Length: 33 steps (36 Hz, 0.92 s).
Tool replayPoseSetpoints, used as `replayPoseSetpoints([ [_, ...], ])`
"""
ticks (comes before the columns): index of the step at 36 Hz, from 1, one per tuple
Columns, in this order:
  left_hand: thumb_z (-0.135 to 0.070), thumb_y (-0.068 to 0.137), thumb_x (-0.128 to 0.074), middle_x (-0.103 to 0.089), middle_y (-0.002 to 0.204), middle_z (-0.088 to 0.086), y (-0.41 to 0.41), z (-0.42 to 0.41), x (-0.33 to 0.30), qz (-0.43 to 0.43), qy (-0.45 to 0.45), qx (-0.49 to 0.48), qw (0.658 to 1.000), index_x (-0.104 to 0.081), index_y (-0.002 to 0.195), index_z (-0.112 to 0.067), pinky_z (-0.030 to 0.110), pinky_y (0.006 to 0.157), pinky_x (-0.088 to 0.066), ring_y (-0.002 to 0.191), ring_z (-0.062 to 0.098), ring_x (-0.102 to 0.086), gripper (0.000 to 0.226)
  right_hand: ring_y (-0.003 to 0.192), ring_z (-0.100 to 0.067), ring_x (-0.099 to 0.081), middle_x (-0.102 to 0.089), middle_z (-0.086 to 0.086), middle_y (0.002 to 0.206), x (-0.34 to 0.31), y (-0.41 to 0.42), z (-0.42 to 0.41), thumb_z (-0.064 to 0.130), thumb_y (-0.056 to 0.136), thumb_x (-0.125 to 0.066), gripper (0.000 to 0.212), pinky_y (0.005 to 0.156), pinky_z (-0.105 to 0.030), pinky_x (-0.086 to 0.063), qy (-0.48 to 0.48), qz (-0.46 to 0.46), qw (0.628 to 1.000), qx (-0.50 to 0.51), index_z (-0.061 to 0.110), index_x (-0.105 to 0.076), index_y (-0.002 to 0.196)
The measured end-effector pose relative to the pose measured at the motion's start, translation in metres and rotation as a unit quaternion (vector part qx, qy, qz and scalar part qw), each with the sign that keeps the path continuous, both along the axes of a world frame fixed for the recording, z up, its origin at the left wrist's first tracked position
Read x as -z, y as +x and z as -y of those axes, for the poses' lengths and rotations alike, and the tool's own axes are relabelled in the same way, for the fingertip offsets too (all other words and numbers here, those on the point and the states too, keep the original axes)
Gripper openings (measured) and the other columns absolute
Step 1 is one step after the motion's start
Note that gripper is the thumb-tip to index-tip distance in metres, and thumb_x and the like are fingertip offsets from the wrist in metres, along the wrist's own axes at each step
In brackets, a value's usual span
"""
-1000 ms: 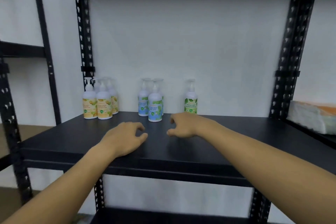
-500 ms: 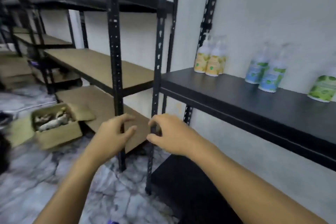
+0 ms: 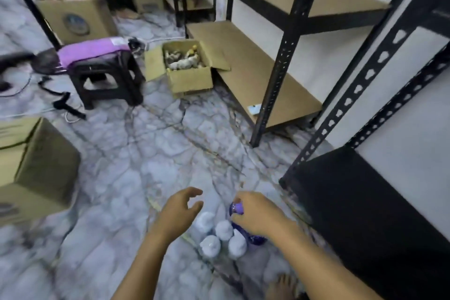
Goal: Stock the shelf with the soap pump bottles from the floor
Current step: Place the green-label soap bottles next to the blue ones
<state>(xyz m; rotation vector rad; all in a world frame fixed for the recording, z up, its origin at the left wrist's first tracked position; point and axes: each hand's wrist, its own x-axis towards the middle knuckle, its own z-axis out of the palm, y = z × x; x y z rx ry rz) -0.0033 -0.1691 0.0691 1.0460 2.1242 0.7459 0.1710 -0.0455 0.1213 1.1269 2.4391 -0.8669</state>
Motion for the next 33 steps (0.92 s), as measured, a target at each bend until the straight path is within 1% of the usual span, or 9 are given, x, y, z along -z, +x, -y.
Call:
replayPoseSetpoints([
  [3, -0.025, 0.098, -0.059, -0.061, 0.127, -0.006, 0.001, 0.022, 0.038, 0.032, -0.036, -0.021, 0.999, -0.061, 0.129, -0.022, 0.018, 0.086, -0.037, 0.118, 0.012, -0.056, 0.031, 0.095, -0.029, -0.058, -0.056, -0.008, 0.099, 0.029, -0.007, 0.022, 0.028, 0.093, -0.056, 0.014, 0.070, -0.031, -0.040, -0.053, 0.071, 0.995, -0.041, 0.022, -0.047, 0.084],
  [5, -0.022, 0.096, -0.061, -0.063, 0.127, -0.003, 0.004, 0.035, 0.061, 0.056, -0.052, -0.034, 0.997, -0.062, 0.127, -0.021, 0.020, 0.088, -0.040, 0.116, 0.013, -0.058, 0.032, 0.095, -0.028, -0.056, -0.054, -0.008, 0.098, 0.051, -0.007, 0.037, 0.029, 0.092, -0.054, 0.014, 0.077, -0.032, -0.043, -0.083, 0.106, 0.990, -0.047, 0.016, -0.049, 0.091],
  [10, -0.020, 0.091, -0.064, -0.055, 0.130, -0.006, 0.017, 0.060, 0.104, 0.101, -0.096, -0.013, 0.990, -0.052, 0.136, -0.023, 0.020, 0.090, -0.040, 0.116, 0.011, -0.053, 0.047, 0.128, -0.034, -0.051, -0.037, -0.017, 0.152, 0.108, 0.001, 0.066, 0.034, 0.090, -0.058, 0.050, 0.099, -0.037, -0.047, -0.104, 0.167, 0.980, -0.025, 0.008, -0.054, 0.132],
  [13, -0.026, 0.084, -0.074, -0.054, 0.124, -0.012, 0.031, 0.066, 0.126, 0.128, -0.086, -0.012, 0.988, -0.049, 0.134, -0.026, 0.015, 0.088, -0.041, 0.112, 0.008, -0.053, 0.056, 0.115, -0.033, -0.061, -0.062, -0.015, 0.125, 0.129, 0.009, 0.074, 0.030, 0.090, -0.061, 0.039, 0.094, -0.035, -0.051, -0.137, 0.205, 0.969, -0.007, 0.009, -0.060, 0.123],
  [15, -0.026, 0.078, -0.080, -0.053, 0.112, -0.022, 0.043, 0.067, 0.139, 0.144, -0.072, -0.029, 0.987, -0.048, 0.120, -0.035, 0.005, 0.079, -0.039, 0.103, 0.001, -0.054, 0.053, 0.114, -0.029, -0.063, -0.064, -0.010, 0.125, 0.144, 0.018, 0.074, 0.034, 0.083, -0.063, 0.047, 0.097, -0.037, -0.052, -0.152, 0.223, 0.963, -0.002, 0.011, -0.061, 0.124],
  [18, -0.033, 0.069, -0.085, -0.061, 0.107, -0.019, 0.061, 0.066, 0.160, 0.150, -0.031, -0.091, 0.984, -0.052, 0.108, -0.042, 0.006, 0.076, -0.043, 0.099, -0.001, -0.061, 0.052, 0.120, -0.026, -0.060, -0.062, -0.008, 0.133, 0.164, 0.033, 0.068, 0.046, 0.070, -0.066, 0.070, 0.102, -0.037, -0.049, -0.166, 0.206, 0.964, 0.036, 0.017, -0.057, 0.133],
  [21, -0.041, 0.068, -0.086, -0.063, 0.116, -0.013, 0.074, 0.062, 0.183, 0.155, 0.003, -0.131, 0.979, -0.052, 0.120, -0.038, 0.027, 0.088, -0.053, 0.107, 0.005, -0.063, 0.062, 0.124, -0.026, -0.057, -0.058, -0.007, 0.138, 0.172, 0.039, 0.060, 0.048, 0.075, -0.070, 0.079, 0.103, -0.035, -0.046, -0.178, 0.162, 0.962, 0.125, 0.020, -0.044, 0.144],
  [23, -0.039, 0.067, -0.085, -0.060, 0.119, -0.013, 0.081, 0.058, 0.188, 0.133, 0.009, -0.154, 0.979, -0.048, 0.123, -0.037, 0.026, 0.090, -0.051, 0.110, 0.004, -0.059, 0.066, 0.128, -0.028, -0.054, -0.054, -0.007, 0.143, 0.181, 0.040, 0.058, 0.049, 0.078, -0.071, 0.083, 0.105, -0.037, -0.044, -0.170, 0.125, 0.960, 0.183, 0.018, -0.038, 0.147],
  [33, -0.040, 0.070, -0.077, -0.059, 0.116, -0.017, 0.090, 0.042, 0.199, 0.068, 0.023, -0.169, 0.983, -0.052, 0.124, -0.035, 0.033, 0.083, -0.052, 0.107, 0.009, -0.059, 0.059, 0.106, -0.034, -0.062, -0.064, -0.010, 0.114, 0.185, 0.032, 0.065, 0.035, 0.083, -0.076, 0.047, 0.082, -0.041, -0.053, -0.030, -0.005, 0.963, 0.267, 0.018, -0.053, 0.120],
])
